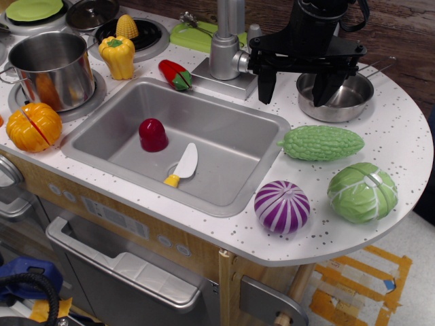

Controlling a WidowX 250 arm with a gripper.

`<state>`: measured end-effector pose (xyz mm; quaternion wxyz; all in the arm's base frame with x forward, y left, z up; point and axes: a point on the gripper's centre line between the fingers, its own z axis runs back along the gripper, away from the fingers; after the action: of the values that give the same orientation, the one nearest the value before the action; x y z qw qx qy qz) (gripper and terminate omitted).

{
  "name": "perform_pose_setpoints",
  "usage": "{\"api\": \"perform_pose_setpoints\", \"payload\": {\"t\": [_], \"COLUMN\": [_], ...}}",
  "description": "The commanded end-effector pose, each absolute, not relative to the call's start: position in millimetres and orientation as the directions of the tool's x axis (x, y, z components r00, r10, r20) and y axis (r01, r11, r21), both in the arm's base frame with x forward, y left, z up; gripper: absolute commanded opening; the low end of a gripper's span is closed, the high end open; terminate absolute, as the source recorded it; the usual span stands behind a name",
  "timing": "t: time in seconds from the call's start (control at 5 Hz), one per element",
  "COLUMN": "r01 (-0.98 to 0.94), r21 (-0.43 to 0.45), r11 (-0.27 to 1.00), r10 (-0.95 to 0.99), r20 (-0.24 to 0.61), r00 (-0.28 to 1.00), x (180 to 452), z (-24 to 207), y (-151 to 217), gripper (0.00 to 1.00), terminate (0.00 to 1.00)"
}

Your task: Put green squash in pot or pan

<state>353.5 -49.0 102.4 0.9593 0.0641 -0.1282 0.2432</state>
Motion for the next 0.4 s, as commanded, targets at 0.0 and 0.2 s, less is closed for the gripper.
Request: {"api": "perform_pose_setpoints", "payload": {"t": [0.0,0.2], "r01": [-0.483,-0.252], "r21": [0.061,0.086], "r11": [0.873,0.964], "r10": [0.45,0.221], "r20": [0.277,0.269], "r00": [0.849,0.937], "x": [353.5,357.0], "z": [102.4,106.9], "y": [-49.0,-48.8], "gripper": [1.0,1.0], "terminate": [0.0,0.0]}}
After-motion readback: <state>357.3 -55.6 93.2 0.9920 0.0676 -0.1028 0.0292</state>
